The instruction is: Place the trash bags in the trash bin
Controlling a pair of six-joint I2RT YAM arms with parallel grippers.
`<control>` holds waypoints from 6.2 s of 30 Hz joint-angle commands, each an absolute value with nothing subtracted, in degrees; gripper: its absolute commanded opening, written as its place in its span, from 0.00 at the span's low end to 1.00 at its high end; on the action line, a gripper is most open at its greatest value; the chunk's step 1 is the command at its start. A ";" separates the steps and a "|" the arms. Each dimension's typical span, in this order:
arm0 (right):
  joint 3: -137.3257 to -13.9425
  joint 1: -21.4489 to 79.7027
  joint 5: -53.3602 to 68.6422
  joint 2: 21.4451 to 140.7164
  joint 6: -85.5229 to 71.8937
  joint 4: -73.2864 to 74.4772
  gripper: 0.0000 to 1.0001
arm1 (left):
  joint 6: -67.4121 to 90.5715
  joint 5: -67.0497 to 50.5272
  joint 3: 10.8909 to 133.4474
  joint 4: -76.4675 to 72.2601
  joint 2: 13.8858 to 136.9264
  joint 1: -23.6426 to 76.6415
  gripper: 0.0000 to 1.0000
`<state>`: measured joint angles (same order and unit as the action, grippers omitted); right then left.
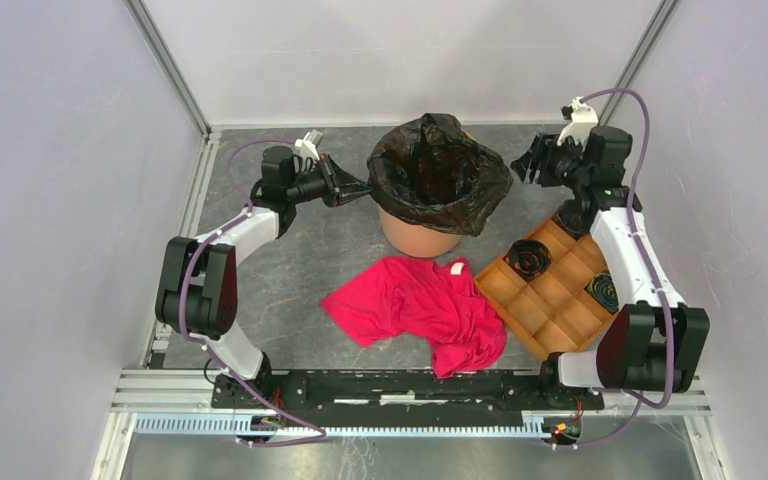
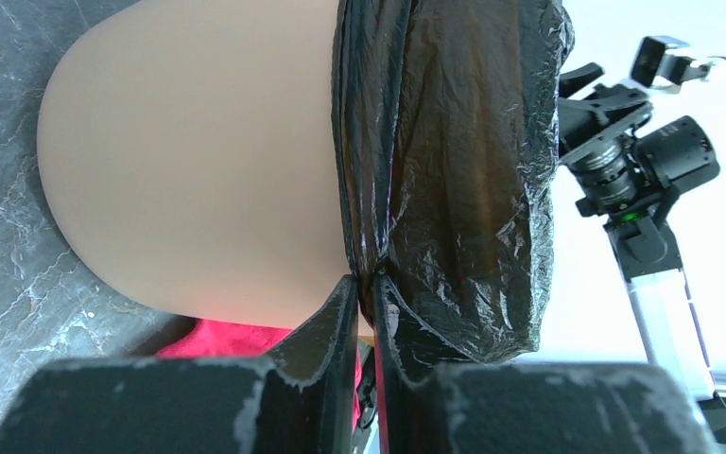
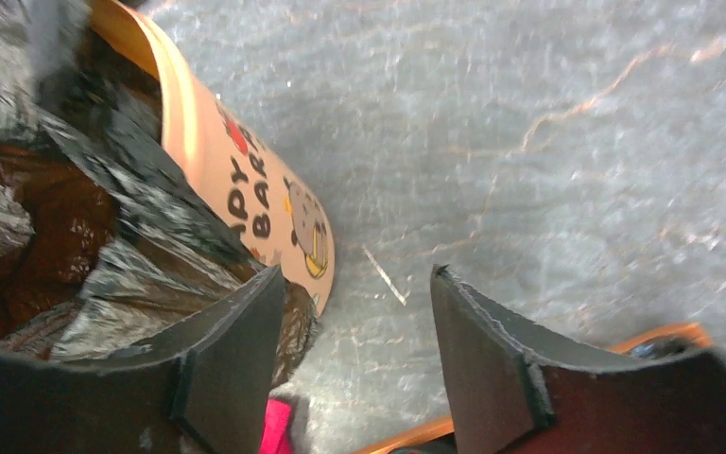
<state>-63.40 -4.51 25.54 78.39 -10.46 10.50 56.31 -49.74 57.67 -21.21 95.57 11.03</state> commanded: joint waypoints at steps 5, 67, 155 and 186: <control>-78.25 -1.13 31.39 82.82 -8.42 10.84 0.76 | 58.42 -51.30 57.74 -23.43 95.32 11.25 0.17; -78.12 4.03 41.53 108.98 -20.31 -12.22 0.01 | 59.12 -49.86 56.45 -23.38 98.79 10.14 0.07; -35.14 24.89 11.17 63.60 -13.44 -5.60 0.19 | 38.91 -44.64 60.04 1.42 94.31 14.59 0.06; -50.01 24.94 -10.49 50.21 0.23 20.30 0.94 | 34.01 -25.81 58.13 6.52 81.64 13.10 0.54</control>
